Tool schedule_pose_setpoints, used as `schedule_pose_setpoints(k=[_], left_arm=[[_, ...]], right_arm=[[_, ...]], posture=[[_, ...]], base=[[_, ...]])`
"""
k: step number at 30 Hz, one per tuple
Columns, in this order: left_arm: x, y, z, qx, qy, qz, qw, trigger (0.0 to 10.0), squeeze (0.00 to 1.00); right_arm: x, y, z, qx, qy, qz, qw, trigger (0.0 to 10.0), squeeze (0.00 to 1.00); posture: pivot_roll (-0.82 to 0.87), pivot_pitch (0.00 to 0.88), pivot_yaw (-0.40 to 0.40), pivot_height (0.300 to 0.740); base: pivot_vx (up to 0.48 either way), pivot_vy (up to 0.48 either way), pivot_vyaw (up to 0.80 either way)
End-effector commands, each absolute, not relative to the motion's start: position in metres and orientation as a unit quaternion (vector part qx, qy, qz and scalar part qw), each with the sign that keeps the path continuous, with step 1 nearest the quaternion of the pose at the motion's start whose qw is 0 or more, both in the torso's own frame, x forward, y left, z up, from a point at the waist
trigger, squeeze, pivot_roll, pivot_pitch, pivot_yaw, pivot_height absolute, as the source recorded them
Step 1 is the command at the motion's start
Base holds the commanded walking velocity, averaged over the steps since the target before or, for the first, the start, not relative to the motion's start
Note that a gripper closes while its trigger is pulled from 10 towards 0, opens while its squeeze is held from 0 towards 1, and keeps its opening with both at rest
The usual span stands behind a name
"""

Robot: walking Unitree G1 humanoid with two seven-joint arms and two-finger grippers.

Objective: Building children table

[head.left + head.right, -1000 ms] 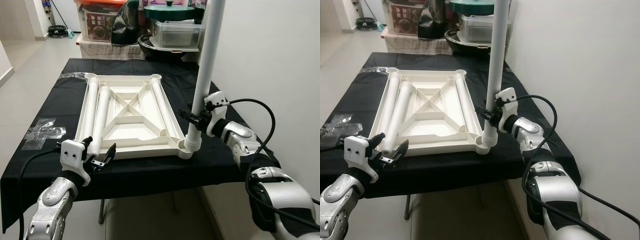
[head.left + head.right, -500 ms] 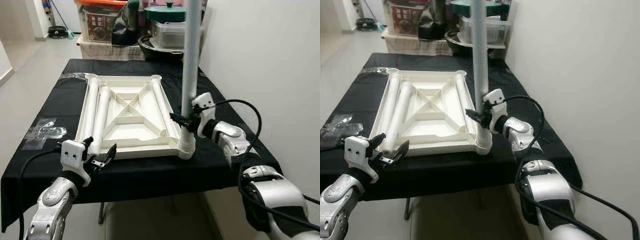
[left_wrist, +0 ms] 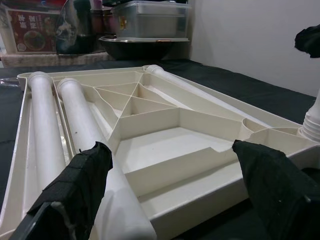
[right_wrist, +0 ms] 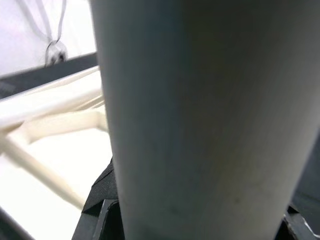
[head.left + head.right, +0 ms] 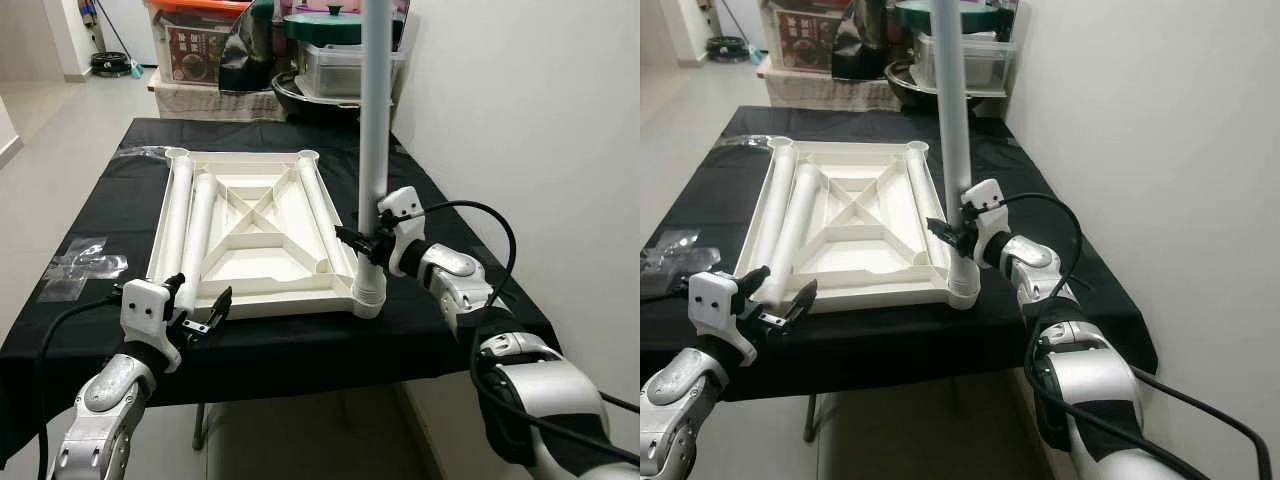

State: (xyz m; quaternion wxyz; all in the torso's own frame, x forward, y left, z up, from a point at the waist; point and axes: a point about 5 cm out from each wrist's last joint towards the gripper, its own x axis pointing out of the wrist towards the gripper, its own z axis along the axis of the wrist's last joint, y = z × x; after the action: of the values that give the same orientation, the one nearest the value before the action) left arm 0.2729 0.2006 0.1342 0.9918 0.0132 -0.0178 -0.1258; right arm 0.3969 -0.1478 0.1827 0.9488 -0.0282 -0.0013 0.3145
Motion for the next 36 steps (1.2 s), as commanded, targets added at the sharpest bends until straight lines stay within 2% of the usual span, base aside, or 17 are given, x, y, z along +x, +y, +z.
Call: schedule_pose_setpoints(k=[1, 2, 10, 20, 23, 25, 31, 36], left_arm=[[0.271, 0.199, 0.128, 0.016, -0.009, -0.125, 0.992, 10.0, 0.00], [0.271, 0.198, 0.127, 0.014, -0.007, -0.126, 0.992, 10.0, 0.00], [0.273, 0.198, 0.127, 0.015, -0.006, -0.129, 0.992, 10.0, 0.00], [0.275, 0.199, 0.128, 0.018, -0.006, -0.130, 0.991, 10.0, 0.00], [0.274, 0.200, 0.127, 0.017, -0.006, -0.127, 0.992, 10.0, 0.00], [0.272, 0.201, 0.127, 0.015, -0.007, -0.122, 0.992, 10.0, 0.00], [0.270, 0.201, 0.126, 0.011, -0.007, -0.116, 0.993, 10.0, 0.00], [0.268, 0.202, 0.125, 0.010, -0.007, -0.111, 0.994, 10.0, 0.00]], right_arm=[[0.389, -0.152, 0.152, 0.008, 0.053, 0.298, 0.953, 0.0, 0.00], [0.385, -0.159, 0.141, 0.029, 0.060, 0.277, 0.959, 0.0, 0.00], [0.378, -0.162, 0.127, 0.051, 0.065, 0.265, 0.961, 0.0, 0.00], [0.372, -0.151, 0.119, 0.008, 0.068, 0.307, 0.949, 0.0, 0.00], [0.372, -0.147, 0.125, -0.010, 0.063, 0.347, 0.936, 0.0, 0.00], [0.372, -0.142, 0.131, -0.026, 0.063, 0.394, 0.917, 0.0, 0.00], [0.374, -0.137, 0.139, -0.021, 0.064, 0.426, 0.902, 0.0, 0.00], [0.376, -0.132, 0.143, -0.002, 0.059, 0.425, 0.903, 0.0, 0.00]], posture=[[0.08, 0.000, -0.119, 0.740], [0.08, 0.000, -0.114, 0.740], [0.07, 0.000, -0.104, 0.740], [0.07, 0.000, -0.101, 0.740], [0.08, 0.000, -0.114, 0.740], [0.08, 0.000, -0.123, 0.740], [0.10, 0.000, -0.146, 0.740], [0.10, 0.000, -0.150, 0.740]], base=[[0.000, 0.000, 0.00], [0.000, 0.000, 0.00], [0.000, 0.000, 0.00], [0.000, 0.000, 0.00], [0.000, 0.000, 0.00], [0.000, 0.000, 0.00], [0.000, 0.000, 0.00], [0.000, 0.000, 0.00]])
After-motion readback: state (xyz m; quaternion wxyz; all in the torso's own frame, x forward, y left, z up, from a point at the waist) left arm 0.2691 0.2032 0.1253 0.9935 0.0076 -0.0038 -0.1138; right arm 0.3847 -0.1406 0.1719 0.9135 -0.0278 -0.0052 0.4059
